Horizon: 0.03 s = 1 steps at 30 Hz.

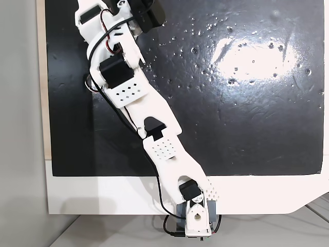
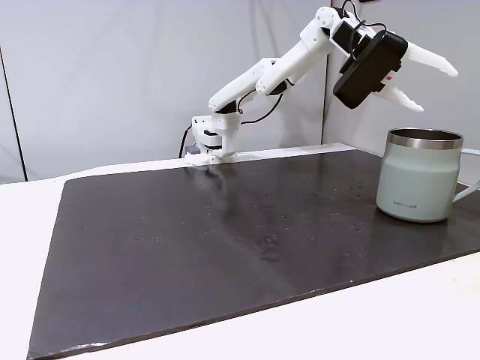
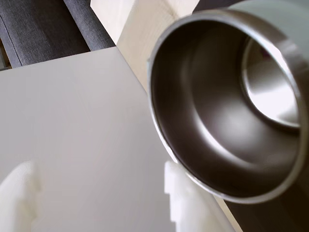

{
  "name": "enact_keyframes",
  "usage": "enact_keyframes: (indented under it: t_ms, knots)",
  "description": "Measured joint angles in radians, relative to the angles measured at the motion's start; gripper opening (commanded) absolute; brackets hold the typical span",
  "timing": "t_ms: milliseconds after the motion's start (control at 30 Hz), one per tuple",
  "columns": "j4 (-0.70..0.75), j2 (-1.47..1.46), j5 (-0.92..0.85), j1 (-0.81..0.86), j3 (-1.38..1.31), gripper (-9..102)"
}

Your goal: Grasp a pengrip and put it in the cup.

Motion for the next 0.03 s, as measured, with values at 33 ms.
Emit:
enact_keyframes:
  t_ms: [33]
  knots:
    - [0.0, 0.0, 0.0, 0.0, 0.0, 31]
